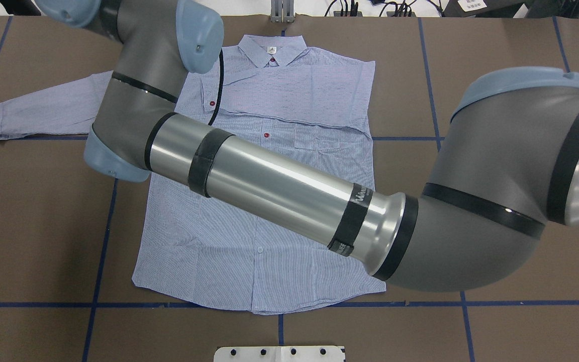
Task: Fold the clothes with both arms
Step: 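Carry the sleeve with the right gripper across the shirt toward the collar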
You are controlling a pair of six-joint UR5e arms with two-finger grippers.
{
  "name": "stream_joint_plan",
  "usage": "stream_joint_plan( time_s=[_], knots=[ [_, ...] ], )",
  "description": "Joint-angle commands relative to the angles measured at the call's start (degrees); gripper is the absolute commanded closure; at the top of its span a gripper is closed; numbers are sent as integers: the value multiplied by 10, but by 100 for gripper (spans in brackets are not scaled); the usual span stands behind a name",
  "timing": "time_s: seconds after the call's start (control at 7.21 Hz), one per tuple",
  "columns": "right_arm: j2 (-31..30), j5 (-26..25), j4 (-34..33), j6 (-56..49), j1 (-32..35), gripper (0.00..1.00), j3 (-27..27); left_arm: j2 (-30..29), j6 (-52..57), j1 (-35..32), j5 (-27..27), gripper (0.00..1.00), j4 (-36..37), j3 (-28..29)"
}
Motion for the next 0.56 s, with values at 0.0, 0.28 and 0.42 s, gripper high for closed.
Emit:
stream_joint_plan(
  time_s=[0.0,0.28,0.42],
  knots=[
    [-83,111,-130,-103,68,1,191,-10,-127,0,0,0,-58,0],
    [-184,196,-138,-209,132,1,293,-13,-201,36,5,0,-137,12],
    [-282,238,-137,-275,160,1,407,-14,-203,62,6,0,-155,24]
  ],
)
